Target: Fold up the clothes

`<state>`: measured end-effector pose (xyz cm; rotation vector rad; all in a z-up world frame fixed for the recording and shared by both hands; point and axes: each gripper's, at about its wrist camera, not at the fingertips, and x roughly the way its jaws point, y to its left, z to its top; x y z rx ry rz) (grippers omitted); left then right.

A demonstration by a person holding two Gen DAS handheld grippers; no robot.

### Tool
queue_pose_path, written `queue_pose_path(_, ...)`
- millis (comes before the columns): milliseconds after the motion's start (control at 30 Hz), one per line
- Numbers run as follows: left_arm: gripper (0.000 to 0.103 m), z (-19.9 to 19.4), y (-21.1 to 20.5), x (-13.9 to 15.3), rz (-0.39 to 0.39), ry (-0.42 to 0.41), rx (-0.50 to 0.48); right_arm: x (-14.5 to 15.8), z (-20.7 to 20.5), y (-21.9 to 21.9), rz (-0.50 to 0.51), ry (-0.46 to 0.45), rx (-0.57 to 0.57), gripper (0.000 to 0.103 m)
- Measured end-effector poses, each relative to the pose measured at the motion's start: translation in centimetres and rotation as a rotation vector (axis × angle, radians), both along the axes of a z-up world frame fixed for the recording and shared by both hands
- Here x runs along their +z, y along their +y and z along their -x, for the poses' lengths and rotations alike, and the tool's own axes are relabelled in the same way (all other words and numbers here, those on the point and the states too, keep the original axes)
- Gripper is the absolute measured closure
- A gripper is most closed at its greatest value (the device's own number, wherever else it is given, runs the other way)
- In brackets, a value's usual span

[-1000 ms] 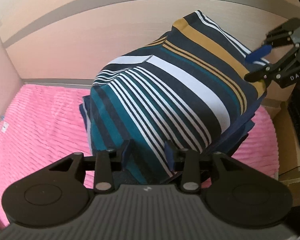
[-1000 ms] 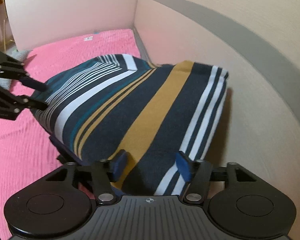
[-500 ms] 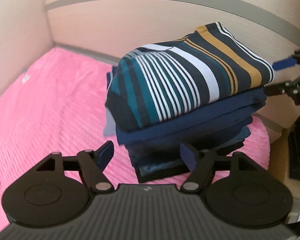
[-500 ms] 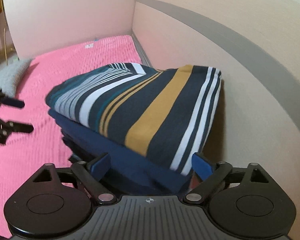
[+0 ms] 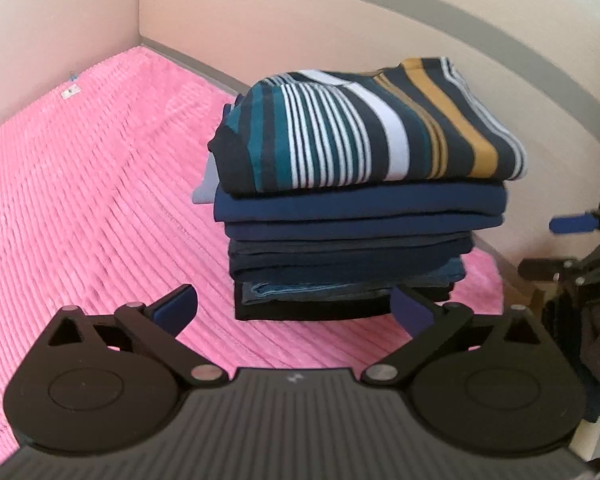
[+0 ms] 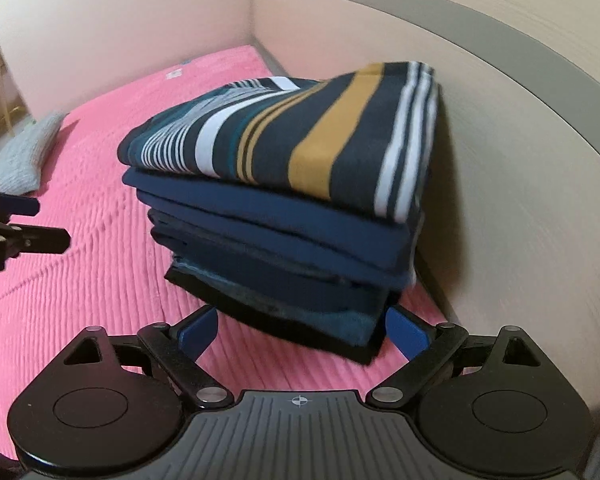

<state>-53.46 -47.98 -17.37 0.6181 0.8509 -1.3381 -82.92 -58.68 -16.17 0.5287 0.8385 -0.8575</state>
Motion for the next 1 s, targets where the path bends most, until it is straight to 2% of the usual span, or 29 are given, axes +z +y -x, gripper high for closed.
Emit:
queue_pose_path(67, 0.002, -0.2, 1.1, 0.5, 0.038, 0.036, 0.023, 0.3, 0.1, 1.5, 0.013, -0.004, -0.040, 0.003)
queue_pose_path(167, 0.002, -0.8, 3.1, 1.6, 0.088, 0.104, 0.052, 1.2, -0.1, 4.7, 0.047, -0.018, -0.110, 0.001)
queue_pose_path(333, 0.002, -0.1, 6.7, 3.9, 0.111, 0.043, -0.037, 2.4, -1.5, 10.1, 0.079, -0.051, -0.169, 0.001)
queue_pose_path(433, 0.002, 0.0, 9.3, 4.5, 0.090, 0.049, -0.035, 3.2, -2.6, 13.8, 0.102, -0.048, -0.166, 0.001)
queue_pose_path(533, 0.002, 0.3, 12.4, 5.1, 0.106, 0.036, -0.045, 3.7, -3.5, 17.5, 0.134, -0.046, -0.168, 0.001)
queue_pose_path(633, 0.002, 0.8, 15.3, 5.6, 0.106, 0.011, -0.057, 4.2, -3.3, 20.9, 0.132, -0.072, -0.204, 0.001)
queue_pose_path(700, 0.002, 0.8, 16.8, 5.7, 0.102, 0.023, -0.047, 4.3, -3.4, 22.5, 0.132, -0.070, -0.212, 0.001)
queue_pose_path(800, 0.002, 1.0, 18.5, 6.0, 0.083, 0.017, -0.033, 4.7, -3.3, 24.1, 0.125, -0.059, -0.234, 0.001)
queue_pose_path(1000, 0.002, 1.3, 20.0, 7.1, 0.090, -0.017, 0.019, 5.3, -3.4, 23.5, 0.129, -0.006, -0.211, 0.000)
